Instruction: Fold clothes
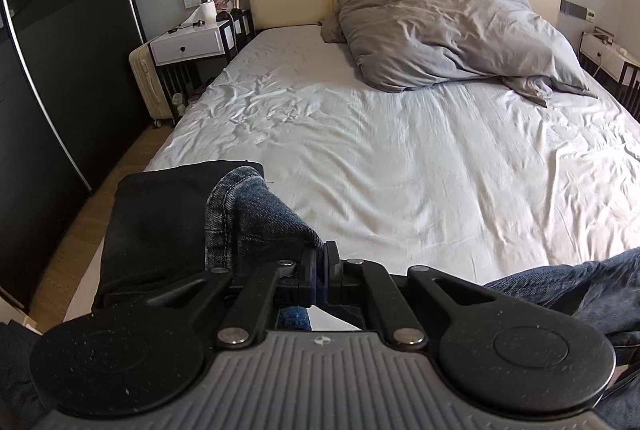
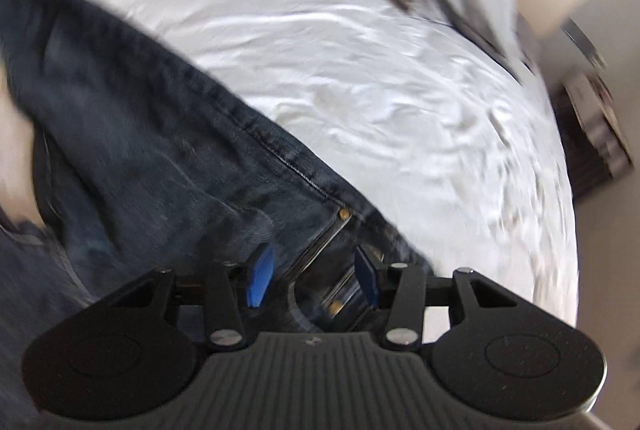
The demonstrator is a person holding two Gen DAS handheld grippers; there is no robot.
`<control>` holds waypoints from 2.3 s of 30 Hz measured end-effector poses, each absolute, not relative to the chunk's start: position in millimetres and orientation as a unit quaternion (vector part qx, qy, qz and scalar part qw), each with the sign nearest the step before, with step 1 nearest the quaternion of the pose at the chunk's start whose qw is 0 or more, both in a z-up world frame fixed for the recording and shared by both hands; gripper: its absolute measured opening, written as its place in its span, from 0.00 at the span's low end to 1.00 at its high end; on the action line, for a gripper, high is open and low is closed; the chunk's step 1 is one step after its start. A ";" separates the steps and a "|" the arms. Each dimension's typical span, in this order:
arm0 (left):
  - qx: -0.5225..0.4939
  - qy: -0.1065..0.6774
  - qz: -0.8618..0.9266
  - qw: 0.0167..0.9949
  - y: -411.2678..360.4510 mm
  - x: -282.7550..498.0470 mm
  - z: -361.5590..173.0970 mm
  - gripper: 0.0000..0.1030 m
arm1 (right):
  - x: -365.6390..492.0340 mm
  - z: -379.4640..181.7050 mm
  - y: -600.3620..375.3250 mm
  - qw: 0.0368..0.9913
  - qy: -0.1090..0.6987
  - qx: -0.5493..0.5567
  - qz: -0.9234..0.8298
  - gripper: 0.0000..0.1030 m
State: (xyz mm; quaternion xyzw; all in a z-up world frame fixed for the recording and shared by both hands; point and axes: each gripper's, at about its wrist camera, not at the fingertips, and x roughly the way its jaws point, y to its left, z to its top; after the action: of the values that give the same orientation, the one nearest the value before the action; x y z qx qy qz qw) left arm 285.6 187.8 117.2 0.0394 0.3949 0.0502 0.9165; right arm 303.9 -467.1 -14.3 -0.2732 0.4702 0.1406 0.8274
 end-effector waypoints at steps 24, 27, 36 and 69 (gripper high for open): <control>0.036 0.437 0.069 0.896 206.1 272.6 68.1 0.01 | 408.6 -84.2 -452.3 0.715 0.528 -0.363 0.279 0.32; 0.023 0.434 0.070 0.898 211.5 269.9 68.3 0.01 | 393.9 -79.7 -448.1 0.722 0.515 -0.379 0.263 0.21; -0.011 0.423 0.084 0.902 231.1 239.4 81.3 0.01 | 318.7 3.6 -453.9 0.784 0.451 -0.375 0.206 0.06; -0.116 0.530 0.105 0.834 324.2 65.9 -25.9 0.02 | 12.2 -32.2 -413.3 0.796 0.513 -0.274 0.167 0.06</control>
State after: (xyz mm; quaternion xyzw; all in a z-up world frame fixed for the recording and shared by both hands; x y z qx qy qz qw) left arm 65.9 324.2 -25.9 -0.1156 0.5297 0.1054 0.8337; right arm 12.2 -413.3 -32.2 -0.2735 0.5133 0.1669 0.7962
